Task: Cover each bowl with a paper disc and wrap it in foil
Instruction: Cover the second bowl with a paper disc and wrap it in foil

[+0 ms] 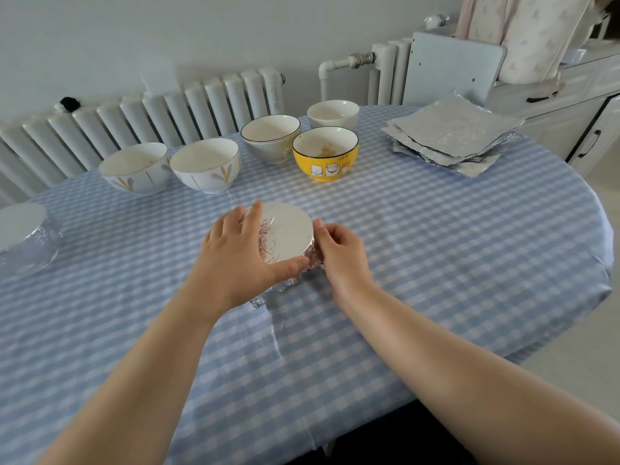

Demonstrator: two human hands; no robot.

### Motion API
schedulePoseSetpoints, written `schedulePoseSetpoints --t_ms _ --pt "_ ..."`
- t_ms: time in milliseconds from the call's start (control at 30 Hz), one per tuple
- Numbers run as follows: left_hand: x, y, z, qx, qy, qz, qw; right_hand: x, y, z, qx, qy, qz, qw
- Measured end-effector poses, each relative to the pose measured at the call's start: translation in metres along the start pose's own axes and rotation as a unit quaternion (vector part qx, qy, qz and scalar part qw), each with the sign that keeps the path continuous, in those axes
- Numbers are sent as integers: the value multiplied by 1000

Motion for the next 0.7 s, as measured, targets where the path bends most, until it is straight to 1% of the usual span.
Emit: schedulePoseSetpoints --t_ms 167,400,600,700 --pt "-1 1 -11 0 61 -1 998 -4 1 -4 27 -7 6 1000" --pt "-2 4 -23 4 127 21 992 -13 1 -10 53 -14 15 998" --pt "-5 7 -29 14 166 34 985 -20 1 -11 50 -27 0 998" --pt "-3 6 -29 14 175 30 984 -16 -1 -14 34 -15 -32 999"
Point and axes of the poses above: each hand's wrist, its own y-axis away from the middle knuckle, its own x-axis out of the back of the hand, z = x × y, the point moved 1 cm from there along -y, towards the middle knuckle, and after that the axes turned 4 degrees about y, right-handed, at the moved point
